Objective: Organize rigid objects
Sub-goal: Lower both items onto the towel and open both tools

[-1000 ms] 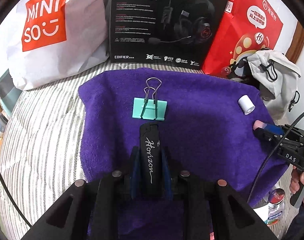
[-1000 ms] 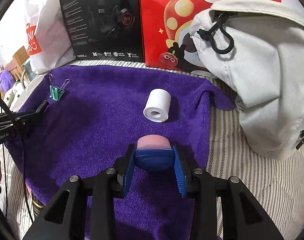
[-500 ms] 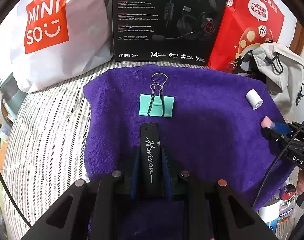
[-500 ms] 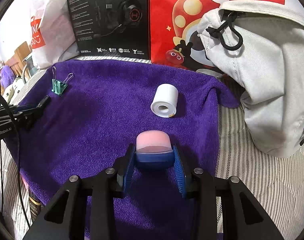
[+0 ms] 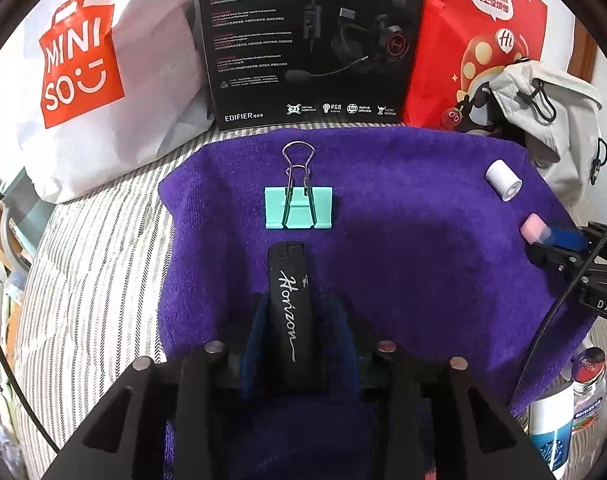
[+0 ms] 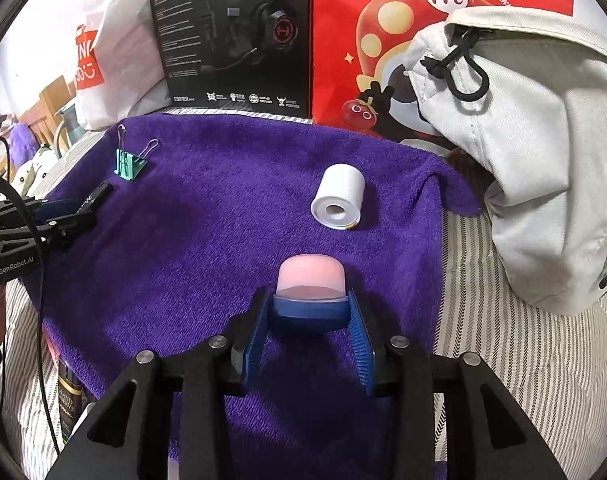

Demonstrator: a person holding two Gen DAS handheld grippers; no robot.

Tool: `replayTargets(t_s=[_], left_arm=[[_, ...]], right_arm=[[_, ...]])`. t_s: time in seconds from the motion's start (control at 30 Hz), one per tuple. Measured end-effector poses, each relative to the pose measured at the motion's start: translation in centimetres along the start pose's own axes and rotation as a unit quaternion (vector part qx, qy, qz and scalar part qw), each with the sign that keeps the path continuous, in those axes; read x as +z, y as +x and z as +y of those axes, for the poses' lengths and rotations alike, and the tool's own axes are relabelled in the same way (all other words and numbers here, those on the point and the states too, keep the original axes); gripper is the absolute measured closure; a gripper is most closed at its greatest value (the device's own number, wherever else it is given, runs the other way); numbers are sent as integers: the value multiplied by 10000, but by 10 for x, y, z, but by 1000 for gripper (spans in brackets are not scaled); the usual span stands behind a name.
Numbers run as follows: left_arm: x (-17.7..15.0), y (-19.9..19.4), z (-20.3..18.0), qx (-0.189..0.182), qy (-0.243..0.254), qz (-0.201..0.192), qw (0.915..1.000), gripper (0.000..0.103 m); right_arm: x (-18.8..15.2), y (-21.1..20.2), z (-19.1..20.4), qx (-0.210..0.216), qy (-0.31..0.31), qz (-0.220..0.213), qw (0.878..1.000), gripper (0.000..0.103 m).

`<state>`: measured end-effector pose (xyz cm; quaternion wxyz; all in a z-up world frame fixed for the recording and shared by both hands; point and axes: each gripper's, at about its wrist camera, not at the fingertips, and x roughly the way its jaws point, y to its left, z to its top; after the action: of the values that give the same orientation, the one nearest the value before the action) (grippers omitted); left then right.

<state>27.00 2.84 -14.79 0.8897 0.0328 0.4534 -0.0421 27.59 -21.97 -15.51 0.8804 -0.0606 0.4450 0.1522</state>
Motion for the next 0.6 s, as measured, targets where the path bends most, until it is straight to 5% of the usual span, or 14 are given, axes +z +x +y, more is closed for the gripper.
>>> replayTargets(t_s=[0.17,0.4,0.6], left_arm=[[0,0,-2,-19,60,11,10000,60],[0,-6,-17,311,422,-42,9986,26],[-1,-10,-11,308,294,-70,9991,25]], right_arm=[[-4,-3,6,113,-146,57,9998,47],[-2,-6,3,278,-2,95,9996,46],[0,-12,-2,362,142,62,9992,45]])
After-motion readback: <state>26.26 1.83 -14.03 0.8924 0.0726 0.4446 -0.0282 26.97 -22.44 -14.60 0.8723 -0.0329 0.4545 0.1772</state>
